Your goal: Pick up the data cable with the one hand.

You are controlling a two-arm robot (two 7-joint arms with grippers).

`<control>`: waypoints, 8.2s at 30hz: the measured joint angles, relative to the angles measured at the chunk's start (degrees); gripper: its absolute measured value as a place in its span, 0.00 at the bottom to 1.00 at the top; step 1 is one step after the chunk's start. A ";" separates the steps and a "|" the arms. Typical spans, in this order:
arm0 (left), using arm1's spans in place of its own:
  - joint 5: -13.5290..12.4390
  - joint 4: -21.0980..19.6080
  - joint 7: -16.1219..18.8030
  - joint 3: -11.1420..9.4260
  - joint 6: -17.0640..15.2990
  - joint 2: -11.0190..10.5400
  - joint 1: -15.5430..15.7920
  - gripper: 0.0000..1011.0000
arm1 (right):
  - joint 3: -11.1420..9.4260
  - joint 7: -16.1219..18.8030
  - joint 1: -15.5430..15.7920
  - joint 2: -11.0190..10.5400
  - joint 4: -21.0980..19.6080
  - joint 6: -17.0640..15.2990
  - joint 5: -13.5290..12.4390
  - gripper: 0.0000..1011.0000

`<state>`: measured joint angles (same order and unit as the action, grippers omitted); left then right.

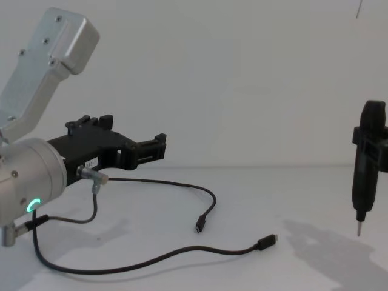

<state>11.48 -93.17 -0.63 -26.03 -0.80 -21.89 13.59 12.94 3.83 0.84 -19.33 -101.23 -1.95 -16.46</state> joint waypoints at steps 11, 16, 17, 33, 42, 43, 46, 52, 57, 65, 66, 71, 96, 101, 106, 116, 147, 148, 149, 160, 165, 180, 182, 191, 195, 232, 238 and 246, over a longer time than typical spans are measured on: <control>0.00 -0.02 -0.13 0.00 -0.07 -0.01 0.03 0.99 | 0.00 0.00 0.00 0.00 0.00 0.00 0.00 0.28; 0.21 -0.33 -1.68 -0.13 -0.61 -0.58 0.28 0.99 | 0.00 0.00 0.00 0.00 0.00 0.00 0.00 0.28; 0.29 -0.40 -2.01 -0.16 -0.74 -0.68 0.31 0.99 | 0.00 0.00 0.00 0.00 0.00 0.00 0.00 0.28; 4.16 -3.79 -13.93 -0.53 -5.79 -6.65 1.18 0.99 | 0.00 0.00 0.00 0.00 0.00 0.00 0.00 0.28; 7.44 -5.37 -22.99 -0.75 -10.56 -11.39 2.86 0.99 | 0.00 0.00 0.00 0.00 0.00 0.00 0.00 0.28; 8.09 -5.43 -24.71 -0.86 -11.62 -12.07 3.27 0.99 | 0.00 0.00 0.00 0.00 0.00 0.00 0.00 0.28; 9.01 -5.50 -27.06 -1.13 -13.22 -13.12 4.04 0.99 | 0.00 0.00 0.00 0.00 0.00 0.00 0.00 0.28; 10.98 -5.08 -32.31 -2.15 -17.56 -15.11 6.44 0.99 | 0.00 0.00 0.00 0.00 0.00 0.00 0.00 0.28; 12.10 -3.68 -36.10 -3.64 -21.36 -15.98 9.10 0.99 | 0.00 0.00 0.00 0.00 0.00 0.00 0.00 0.28; 12.77 -1.58 -39.19 -5.67 -25.24 -15.94 11.98 0.99 | 0.00 0.00 0.00 0.00 0.00 0.00 0.00 0.28; 12.81 -1.16 -39.73 -6.10 -25.89 -15.83 12.51 0.99 | 0.00 0.00 0.00 0.00 0.00 0.00 0.00 0.28; 12.81 0.35 -40.94 -7.71 -27.81 -15.16 14.37 0.99 | 0.00 0.00 0.00 0.00 0.00 0.00 0.00 0.28; 10.48 6.39 -40.91 -13.69 -31.72 -10.84 20.13 0.99 | 0.00 0.00 0.00 0.00 0.00 0.00 0.00 0.28; 10.16 7.15 -40.51 -14.25 -31.87 -10.21 20.68 0.96 | 0.00 0.00 0.00 0.00 0.00 0.00 0.00 0.28; 9.99 7.60 -40.27 -14.61 -31.97 -9.84 21.01 0.86 | 0.00 0.00 0.00 0.00 0.00 0.00 0.00 0.28; 9.76 8.16 -39.99 -15.03 -32.08 -9.39 21.42 0.57 | 0.00 0.00 0.00 0.00 0.00 0.00 0.00 0.28; 9.57 8.12 -39.63 -15.24 -29.60 -9.48 21.36 0.03 | -0.77 0.91 -0.77 0.67 -1.22 -0.28 -1.42 0.28; 9.55 8.06 -39.60 -15.19 -29.08 -9.53 21.30 0.03 | -0.80 1.08 -0.86 0.73 -1.33 -0.32 -1.62 0.28; 9.54 7.98 -39.58 -15.15 -28.64 -9.60 21.23 0.03 | -0.85 1.26 -1.08 0.83 -1.52 -0.38 -1.82 0.28; 9.73 6.76 -39.55 -13.74 -20.28 -10.62 20.26 0.03 | -1.01 3.97 -4.65 2.35 -2.10 -1.59 -4.65 0.28; 10.47 6.19 -39.83 -12.70 -16.00 -11.02 20.05 0.03 | -0.95 4.85 -6.12 2.99 -1.41 -2.24 -5.47 0.28; 11.71 5.52 -40.53 -11.34 -10.35 -11.50 20.00 0.03 | -0.63 7.74 -10.70 3.62 0.96 -2.72 -6.70 0.28; 11.79 5.47 -40.57 -11.24 -9.95 -11.55 20.00 0.03 | -0.55 8.17 -11.32 3.42 1.05 -2.67 -6.74 0.28; 12.00 5.36 -40.69 -11.00 -8.92 -11.61 20.00 0.03 | -0.50 9.83 -13.45 2.34 0.84 -2.66 -7.24 0.28; 12.06 5.34 -40.72 -10.94 -8.68 -11.63 20.00 0.03 | -0.39 10.40 -14.21 2.00 0.82 -2.75 -7.61 0.28; 12.19 5.27 -40.77 -10.79 -8.02 -11.69 20.00 0.03 | 1.09 11.82 -17.68 1.15 4.38 -2.21 -9.62 0.28; 12.18 5.27 -40.77 -10.79 -8.01 -11.69 20.00 0.03 | 1.24 11.78 -17.83 1.13 4.61 -2.35 -9.84 0.28; 12.18 5.28 -40.77 -10.80 -8.01 -11.69 20.00 0.03 | 1.39 11.64 -17.88 1.09 4.60 -2.64 -10.27 0.28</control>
<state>23.66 -87.89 -41.40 -36.82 -8.81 -33.58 33.58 14.33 15.46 -17.04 -18.25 -96.63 -4.59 -26.73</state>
